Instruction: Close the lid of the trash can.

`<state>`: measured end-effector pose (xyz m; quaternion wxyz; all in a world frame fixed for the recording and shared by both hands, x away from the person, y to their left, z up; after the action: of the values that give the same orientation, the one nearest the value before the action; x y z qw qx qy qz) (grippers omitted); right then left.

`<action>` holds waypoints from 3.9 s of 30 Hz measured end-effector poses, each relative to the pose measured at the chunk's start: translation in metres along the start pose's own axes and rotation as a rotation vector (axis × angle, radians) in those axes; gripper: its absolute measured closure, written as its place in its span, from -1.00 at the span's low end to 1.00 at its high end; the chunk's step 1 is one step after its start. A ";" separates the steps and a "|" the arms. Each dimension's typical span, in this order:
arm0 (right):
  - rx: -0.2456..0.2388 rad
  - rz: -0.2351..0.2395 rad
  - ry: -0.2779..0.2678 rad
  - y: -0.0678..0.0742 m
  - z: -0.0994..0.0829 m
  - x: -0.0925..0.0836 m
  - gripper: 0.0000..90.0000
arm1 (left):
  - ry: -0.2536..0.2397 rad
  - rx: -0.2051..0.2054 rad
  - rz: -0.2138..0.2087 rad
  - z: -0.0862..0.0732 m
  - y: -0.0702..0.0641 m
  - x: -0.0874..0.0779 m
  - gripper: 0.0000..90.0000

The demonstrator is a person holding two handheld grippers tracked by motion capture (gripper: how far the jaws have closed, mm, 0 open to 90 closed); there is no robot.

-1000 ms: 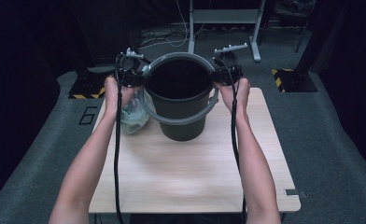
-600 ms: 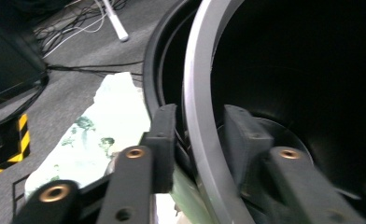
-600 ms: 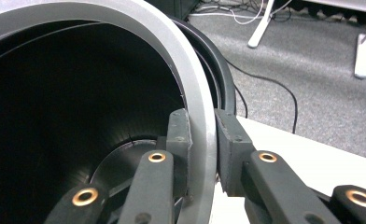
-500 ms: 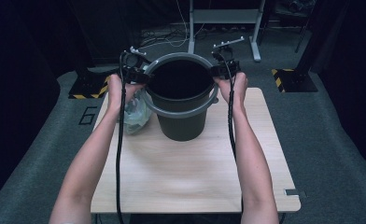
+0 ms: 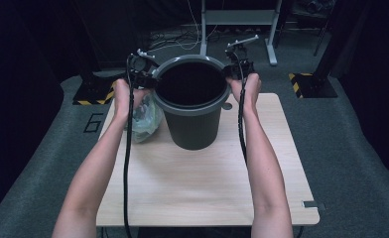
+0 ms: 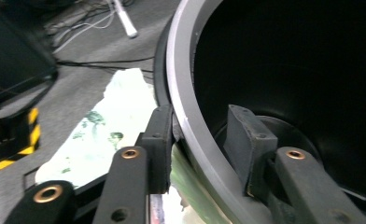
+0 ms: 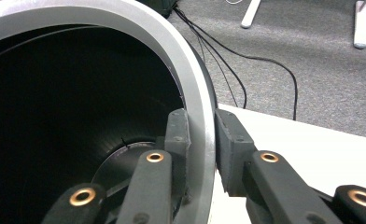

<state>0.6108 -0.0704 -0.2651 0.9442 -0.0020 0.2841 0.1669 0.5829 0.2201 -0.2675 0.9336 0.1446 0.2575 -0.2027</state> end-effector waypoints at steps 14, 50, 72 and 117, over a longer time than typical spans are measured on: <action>-0.021 -0.028 -0.017 0.000 0.003 0.004 0.68 | -0.010 -0.044 0.021 0.005 0.005 0.004 0.25; 0.014 0.003 0.005 -0.009 0.008 0.026 0.65 | -0.026 -0.054 0.014 -0.004 0.011 0.002 -0.01; 0.007 0.008 0.059 -0.009 0.011 0.031 0.67 | -0.003 -0.093 -0.038 -0.008 0.011 0.010 0.04; -0.129 0.163 -0.174 0.005 -0.041 -0.058 -0.91 | -0.189 -0.044 -0.103 -0.060 0.000 -0.064 -0.91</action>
<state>0.5419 -0.0879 -0.2682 0.9464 -0.0252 0.1889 0.2607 0.5079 0.2620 -0.2825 0.9451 0.0909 0.1798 -0.2572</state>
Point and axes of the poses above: each handheld gripper's, and its own axes: x roughly forward along the jaws, z roughly out of its top, y roughly to its left, the point moved 2 cm from there along x, roughly forward along the jaws, and after that the axes turned 7 degrees about -y, right-handed, at the moved point
